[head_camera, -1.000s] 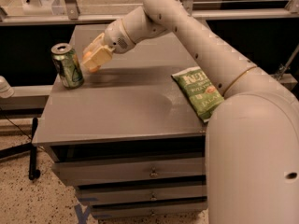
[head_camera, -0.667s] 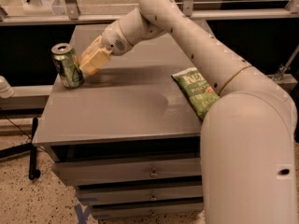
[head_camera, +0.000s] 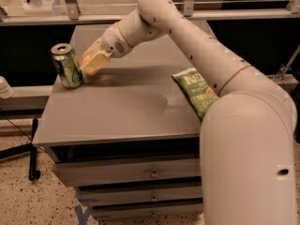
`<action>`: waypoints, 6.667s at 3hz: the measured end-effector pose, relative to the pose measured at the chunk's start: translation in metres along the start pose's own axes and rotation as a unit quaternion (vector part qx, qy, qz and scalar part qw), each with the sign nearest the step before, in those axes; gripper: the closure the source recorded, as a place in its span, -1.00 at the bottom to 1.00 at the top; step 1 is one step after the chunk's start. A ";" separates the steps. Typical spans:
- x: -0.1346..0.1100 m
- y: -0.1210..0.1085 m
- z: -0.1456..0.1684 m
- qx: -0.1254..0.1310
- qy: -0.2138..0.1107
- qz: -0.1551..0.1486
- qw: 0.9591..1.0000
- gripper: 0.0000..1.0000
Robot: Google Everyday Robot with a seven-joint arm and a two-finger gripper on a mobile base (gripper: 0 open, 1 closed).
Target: Move orange near green can
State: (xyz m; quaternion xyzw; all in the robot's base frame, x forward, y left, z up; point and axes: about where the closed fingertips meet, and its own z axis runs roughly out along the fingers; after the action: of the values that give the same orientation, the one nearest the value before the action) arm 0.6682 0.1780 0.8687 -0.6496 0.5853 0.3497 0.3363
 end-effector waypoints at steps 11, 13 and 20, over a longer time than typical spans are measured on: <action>0.072 -0.020 -0.205 0.249 -0.118 0.055 0.960 -1.00; 0.063 -0.050 -0.143 0.208 -0.132 0.049 0.968 -1.00; 0.045 -0.077 -0.053 0.168 -0.113 0.043 0.978 0.68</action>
Offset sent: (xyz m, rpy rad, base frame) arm 0.0005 -0.0050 0.0032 0.0086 -0.0045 -0.0108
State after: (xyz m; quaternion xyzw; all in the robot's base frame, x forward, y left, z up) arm 0.7515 0.1166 0.8604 -0.5148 0.6210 0.3316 0.4892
